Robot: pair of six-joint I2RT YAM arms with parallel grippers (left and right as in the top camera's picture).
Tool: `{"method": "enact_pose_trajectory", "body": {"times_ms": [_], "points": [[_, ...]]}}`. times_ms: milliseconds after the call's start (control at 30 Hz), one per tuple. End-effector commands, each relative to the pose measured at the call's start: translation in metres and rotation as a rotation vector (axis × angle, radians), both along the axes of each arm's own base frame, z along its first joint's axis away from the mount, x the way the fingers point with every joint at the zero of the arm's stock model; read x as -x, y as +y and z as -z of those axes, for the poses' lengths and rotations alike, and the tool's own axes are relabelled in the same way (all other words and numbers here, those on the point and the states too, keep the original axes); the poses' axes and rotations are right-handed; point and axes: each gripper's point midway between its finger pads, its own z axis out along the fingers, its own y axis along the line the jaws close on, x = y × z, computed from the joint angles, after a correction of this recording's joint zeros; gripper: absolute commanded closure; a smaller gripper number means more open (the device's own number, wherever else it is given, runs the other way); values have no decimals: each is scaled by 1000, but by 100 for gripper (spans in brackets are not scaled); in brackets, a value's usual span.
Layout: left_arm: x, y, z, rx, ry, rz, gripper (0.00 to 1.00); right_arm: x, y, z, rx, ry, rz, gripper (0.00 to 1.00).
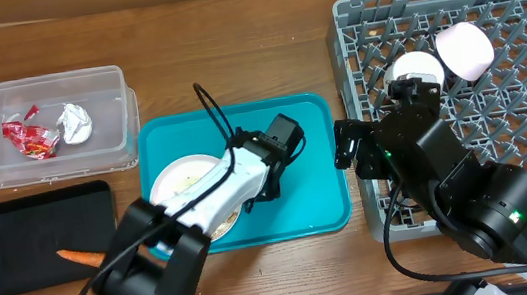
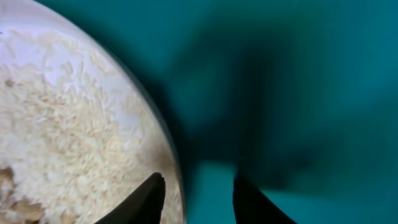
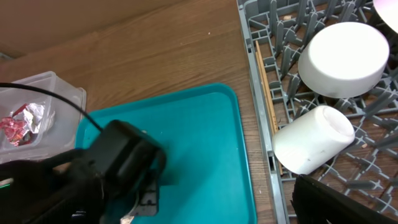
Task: Sort waste into correct bins and load items into the dishwasher
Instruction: 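Reach the left gripper to the white plate and grip its rim, then carry the plate left and tip the food onto the black tray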
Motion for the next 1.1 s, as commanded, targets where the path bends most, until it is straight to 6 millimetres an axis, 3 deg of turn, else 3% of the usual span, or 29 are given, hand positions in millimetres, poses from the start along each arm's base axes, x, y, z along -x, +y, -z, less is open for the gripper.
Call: {"method": "enact_pose_trajectory", "body": {"times_ms": [0,133,333,733,933,1067], "points": [[-7,14,22,-64,-7,-51,72,-2,0,-8,-11,-20,10,0],[-7,16,28,-70,2,-54,96,-2,0,-8,-11,-20,10,0],[-4,15,18,-63,11,-53,96,-2,0,-8,-11,-20,10,0],[6,24,-80,17,-114,-77,96,-2,0,-8,-11,-20,10,0],[16,55,-114,-6,-155,-122,96,-2,0,-8,-11,-20,10,0],[13,86,-133,13,-193,-210,96,-2,0,-8,-11,-20,10,0]]}}
